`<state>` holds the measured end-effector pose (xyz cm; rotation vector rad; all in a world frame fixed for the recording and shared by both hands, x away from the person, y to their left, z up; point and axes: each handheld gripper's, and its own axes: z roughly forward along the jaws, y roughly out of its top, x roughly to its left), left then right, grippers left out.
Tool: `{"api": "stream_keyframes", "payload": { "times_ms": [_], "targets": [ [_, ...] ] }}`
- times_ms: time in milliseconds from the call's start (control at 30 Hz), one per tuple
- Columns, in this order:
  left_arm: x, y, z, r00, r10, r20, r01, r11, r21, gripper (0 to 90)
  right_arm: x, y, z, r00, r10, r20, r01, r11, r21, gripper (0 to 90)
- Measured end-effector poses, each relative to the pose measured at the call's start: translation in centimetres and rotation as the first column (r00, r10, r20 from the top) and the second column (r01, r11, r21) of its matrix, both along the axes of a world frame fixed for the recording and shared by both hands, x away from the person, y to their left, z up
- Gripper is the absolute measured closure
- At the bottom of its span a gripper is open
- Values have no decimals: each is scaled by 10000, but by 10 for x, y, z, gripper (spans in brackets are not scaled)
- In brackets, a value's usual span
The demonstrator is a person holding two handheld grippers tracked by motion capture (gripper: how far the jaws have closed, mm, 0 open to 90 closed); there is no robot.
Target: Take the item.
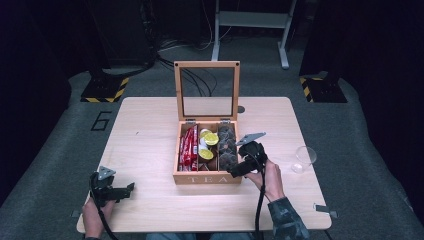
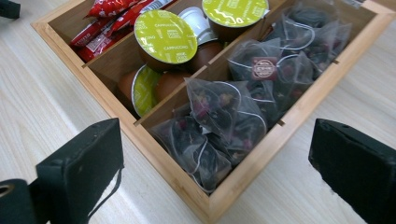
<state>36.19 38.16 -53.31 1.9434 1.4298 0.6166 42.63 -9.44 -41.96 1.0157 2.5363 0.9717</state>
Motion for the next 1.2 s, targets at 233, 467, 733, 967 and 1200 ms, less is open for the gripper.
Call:
{"api": "stream_keyframes", "payload": {
  "times_ms": [233,467,733,967,1200],
  "targets": [
    [0,0,0,10000,3,-1,-3,10000,-2,3,9,14,-6,10000,-45,-24,45,9999,-136,140],
    [0,0,0,10000,1,3,-1,10000,2,3,16,24,-14,9997,-99,-205,90,9990,-430,387],
    [0,0,0,10000,-3,-1,3,10000,4,3,19,33,-21,9993,-98,-358,59,9942,-1078,531],
    [0,0,0,10000,-4,1,4,10000,1,3,22,37,-25,9990,-309,-335,257,9891,-1451,579],
    [0,0,0,10000,-8,-2,8,10000,4,3,24,44,-32,9989,-423,-183,382,9820,-1849,623]
  ]
}}
